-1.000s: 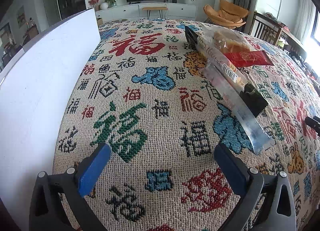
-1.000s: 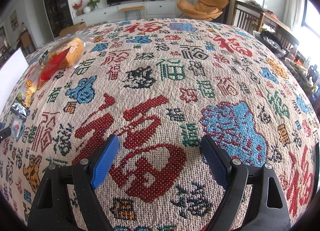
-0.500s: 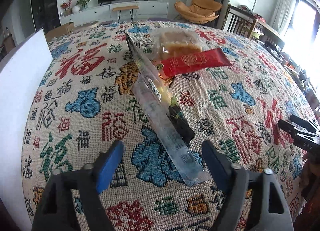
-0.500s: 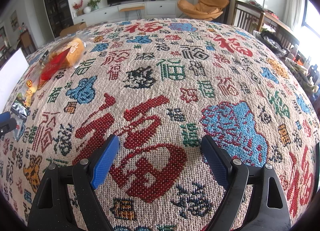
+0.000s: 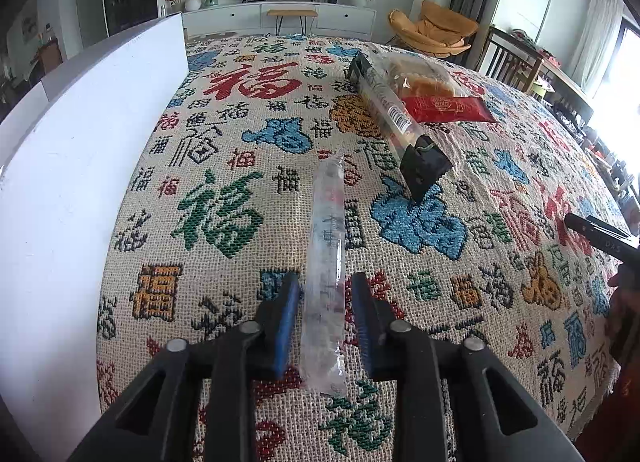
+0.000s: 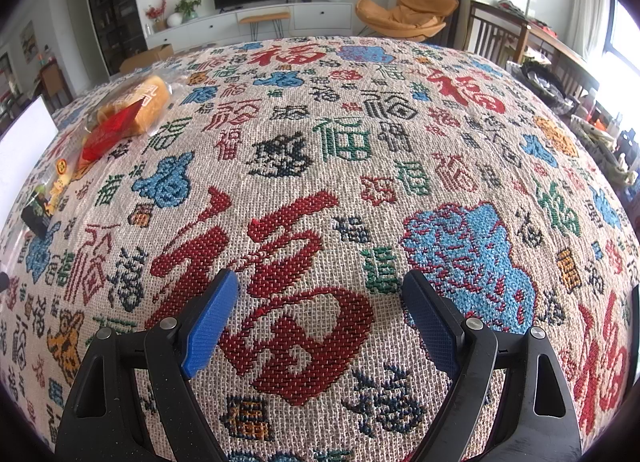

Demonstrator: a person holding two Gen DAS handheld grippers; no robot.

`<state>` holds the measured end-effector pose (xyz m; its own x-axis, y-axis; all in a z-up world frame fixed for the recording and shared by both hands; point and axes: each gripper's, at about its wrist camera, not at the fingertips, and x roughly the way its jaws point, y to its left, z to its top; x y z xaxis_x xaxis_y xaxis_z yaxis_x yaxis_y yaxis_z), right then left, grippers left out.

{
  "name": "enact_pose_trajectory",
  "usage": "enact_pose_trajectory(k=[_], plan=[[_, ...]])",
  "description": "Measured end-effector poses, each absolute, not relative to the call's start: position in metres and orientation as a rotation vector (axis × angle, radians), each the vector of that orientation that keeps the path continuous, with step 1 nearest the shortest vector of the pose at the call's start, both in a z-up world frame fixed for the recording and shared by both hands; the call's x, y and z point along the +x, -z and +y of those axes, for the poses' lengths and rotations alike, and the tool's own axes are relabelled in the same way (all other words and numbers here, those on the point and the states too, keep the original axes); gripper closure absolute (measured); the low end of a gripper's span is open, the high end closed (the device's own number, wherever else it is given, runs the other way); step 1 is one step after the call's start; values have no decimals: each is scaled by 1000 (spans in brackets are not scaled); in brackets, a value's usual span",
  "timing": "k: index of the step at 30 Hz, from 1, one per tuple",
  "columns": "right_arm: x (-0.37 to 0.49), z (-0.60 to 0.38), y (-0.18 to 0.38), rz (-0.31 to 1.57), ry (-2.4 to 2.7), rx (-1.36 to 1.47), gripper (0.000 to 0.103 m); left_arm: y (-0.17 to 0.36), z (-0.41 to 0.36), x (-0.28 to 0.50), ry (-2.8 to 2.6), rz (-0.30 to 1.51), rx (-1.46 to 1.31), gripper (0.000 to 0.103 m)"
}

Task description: Organize snacks

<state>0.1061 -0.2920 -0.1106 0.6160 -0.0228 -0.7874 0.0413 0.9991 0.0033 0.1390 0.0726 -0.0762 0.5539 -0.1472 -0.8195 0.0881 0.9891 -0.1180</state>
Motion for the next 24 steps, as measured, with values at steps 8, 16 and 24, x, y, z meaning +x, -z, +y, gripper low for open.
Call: enact_pose_trajectory(k=[8, 16, 24], plan=[[106, -292, 111, 906, 36, 23, 16, 86, 65, 177, 24, 924, 20, 17], [106, -292, 110, 907, 36, 23, 16, 93, 87, 194, -8, 949, -16, 0], [106, -292, 111, 907, 36, 23, 16, 93, 87, 194, -8, 949, -15, 0]])
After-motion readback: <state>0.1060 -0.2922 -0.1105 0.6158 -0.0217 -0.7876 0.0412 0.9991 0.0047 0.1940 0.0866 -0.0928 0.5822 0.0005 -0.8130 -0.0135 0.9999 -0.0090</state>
